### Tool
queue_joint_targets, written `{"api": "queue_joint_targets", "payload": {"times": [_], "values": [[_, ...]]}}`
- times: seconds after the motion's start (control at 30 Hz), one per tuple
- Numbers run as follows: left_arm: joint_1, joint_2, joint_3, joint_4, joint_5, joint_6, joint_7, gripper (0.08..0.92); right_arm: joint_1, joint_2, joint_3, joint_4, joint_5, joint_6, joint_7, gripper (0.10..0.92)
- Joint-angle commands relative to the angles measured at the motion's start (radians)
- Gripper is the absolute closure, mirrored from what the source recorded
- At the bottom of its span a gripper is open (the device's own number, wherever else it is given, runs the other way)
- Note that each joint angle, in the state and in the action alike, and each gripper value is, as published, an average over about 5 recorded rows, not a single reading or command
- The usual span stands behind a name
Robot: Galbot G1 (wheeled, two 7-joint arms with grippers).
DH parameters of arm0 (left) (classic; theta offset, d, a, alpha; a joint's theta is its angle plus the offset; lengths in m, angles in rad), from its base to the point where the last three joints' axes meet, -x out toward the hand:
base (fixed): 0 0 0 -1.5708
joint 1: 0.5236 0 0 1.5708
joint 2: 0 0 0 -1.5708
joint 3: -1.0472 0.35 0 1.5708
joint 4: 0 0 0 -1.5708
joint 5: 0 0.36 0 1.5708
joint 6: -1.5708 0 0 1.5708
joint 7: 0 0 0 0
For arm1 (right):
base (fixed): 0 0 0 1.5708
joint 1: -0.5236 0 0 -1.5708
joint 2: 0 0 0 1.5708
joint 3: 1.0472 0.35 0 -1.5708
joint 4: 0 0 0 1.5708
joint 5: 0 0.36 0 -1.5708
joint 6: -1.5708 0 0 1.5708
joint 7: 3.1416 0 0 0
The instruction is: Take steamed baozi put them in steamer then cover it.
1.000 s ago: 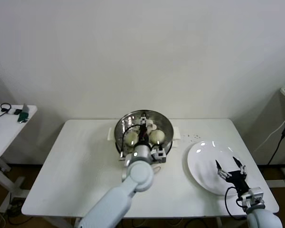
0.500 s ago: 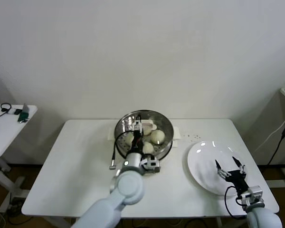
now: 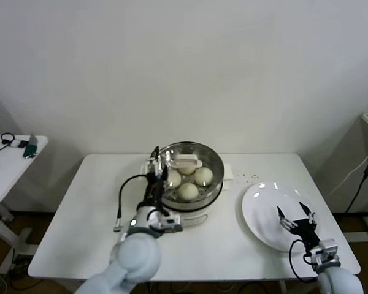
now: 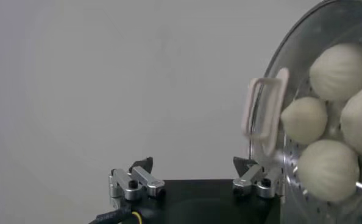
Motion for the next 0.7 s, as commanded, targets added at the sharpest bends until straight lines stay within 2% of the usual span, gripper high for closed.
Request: {"api": "queue_joint_targets", "payload": {"times": [0.03, 0.13, 0.33, 0.53, 0.7], "values": [[0.245, 0.046, -0.335, -0.106, -0.597, -0.262, -0.337, 0.177, -0.001, -0.004, -0.014, 0.025, 0.004, 0.002, -0.001, 0.203], [0.312, -0.006, -0.458, -0.090, -0.684, -0.415, -0.363, 0.177, -0.005, -0.006, -0.018, 0.039, 0.011, 0.005, -0.003, 0.203], [0.455, -0.157, -0.620, -0.029, -0.868, -0.640, -0.341, 0.177, -0.018, -0.009, -0.018, 0.053, 0.028, 0.019, -0.008, 0.203], [0.539, -0.266, -0.716, 0.039, -1.047, -0.745, -0.321, 0.177, -0.034, -0.021, -0.019, 0.071, 0.046, 0.040, -0.015, 0.203], [0.578, -0.311, -0.754, 0.083, -1.093, -0.792, -0.304, 0.177, -0.043, -0.027, -0.028, 0.084, 0.060, 0.054, -0.020, 0.203]]}}
